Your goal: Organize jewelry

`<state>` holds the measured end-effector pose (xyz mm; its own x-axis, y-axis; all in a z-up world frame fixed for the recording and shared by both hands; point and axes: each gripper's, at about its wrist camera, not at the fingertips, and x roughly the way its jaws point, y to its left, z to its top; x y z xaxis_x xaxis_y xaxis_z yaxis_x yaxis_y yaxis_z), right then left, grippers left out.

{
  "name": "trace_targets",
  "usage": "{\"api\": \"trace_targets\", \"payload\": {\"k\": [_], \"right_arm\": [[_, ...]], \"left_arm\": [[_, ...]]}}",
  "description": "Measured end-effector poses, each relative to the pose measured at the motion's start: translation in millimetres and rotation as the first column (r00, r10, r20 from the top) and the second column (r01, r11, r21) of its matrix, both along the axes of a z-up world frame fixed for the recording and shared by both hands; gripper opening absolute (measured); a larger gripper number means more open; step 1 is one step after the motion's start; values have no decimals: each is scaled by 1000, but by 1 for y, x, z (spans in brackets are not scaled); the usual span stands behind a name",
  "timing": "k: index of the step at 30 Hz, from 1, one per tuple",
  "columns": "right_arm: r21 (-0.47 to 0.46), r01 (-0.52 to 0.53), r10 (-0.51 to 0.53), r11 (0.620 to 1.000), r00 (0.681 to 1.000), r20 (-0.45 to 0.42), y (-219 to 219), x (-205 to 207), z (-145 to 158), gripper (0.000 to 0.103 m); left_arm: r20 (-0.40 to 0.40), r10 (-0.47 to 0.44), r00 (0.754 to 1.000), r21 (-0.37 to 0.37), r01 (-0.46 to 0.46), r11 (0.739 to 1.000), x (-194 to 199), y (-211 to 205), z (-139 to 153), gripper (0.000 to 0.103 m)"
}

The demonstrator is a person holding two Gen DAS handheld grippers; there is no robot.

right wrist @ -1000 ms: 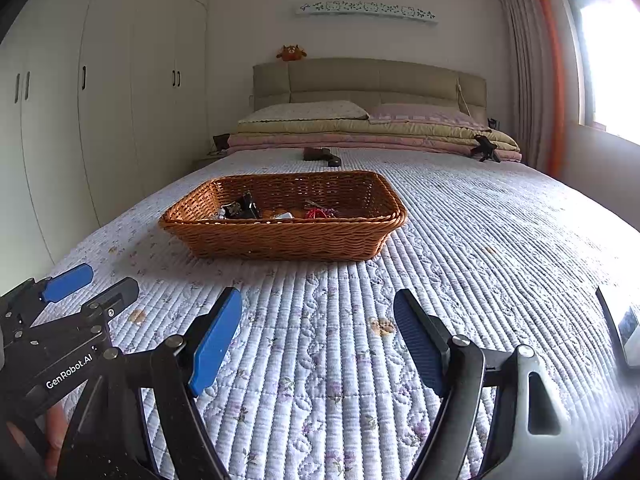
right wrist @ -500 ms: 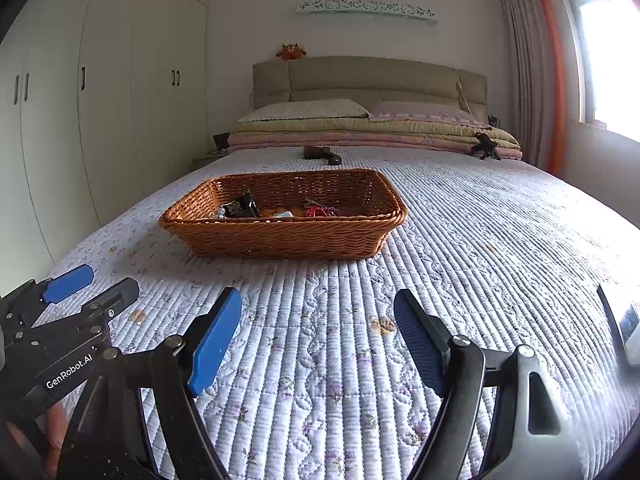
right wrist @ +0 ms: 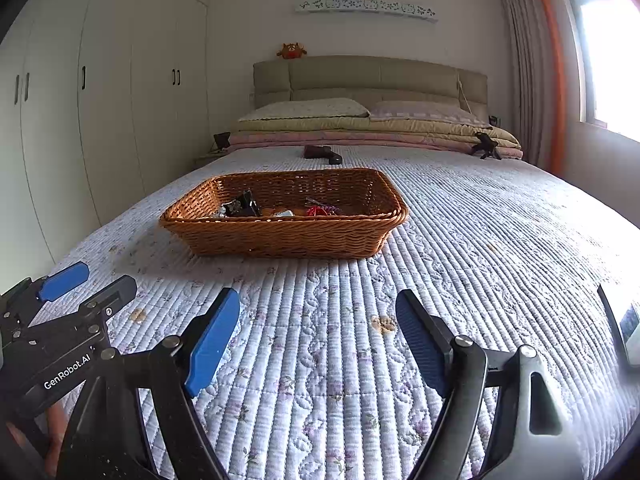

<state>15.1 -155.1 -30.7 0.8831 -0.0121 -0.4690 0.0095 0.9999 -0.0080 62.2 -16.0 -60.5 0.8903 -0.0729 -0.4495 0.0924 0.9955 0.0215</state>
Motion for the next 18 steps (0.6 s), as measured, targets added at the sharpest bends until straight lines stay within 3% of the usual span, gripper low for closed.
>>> {"api": "trace_targets", "payload": {"k": [11,15,18], "right_arm": [[1,0,0,1000,1000,0,0,0,0,82],[0,0,0,1000,1000,0,0,0,0,82],[0,0,0,1000,1000,0,0,0,0,82]], "left_arm": [[-4,9,1000,7,-9,1000,0,0,1,72],[25,52,998,49,-53,997,-1,-3,2,71],[19,33,999,49,-34,998,0,-4,2,72]]}}
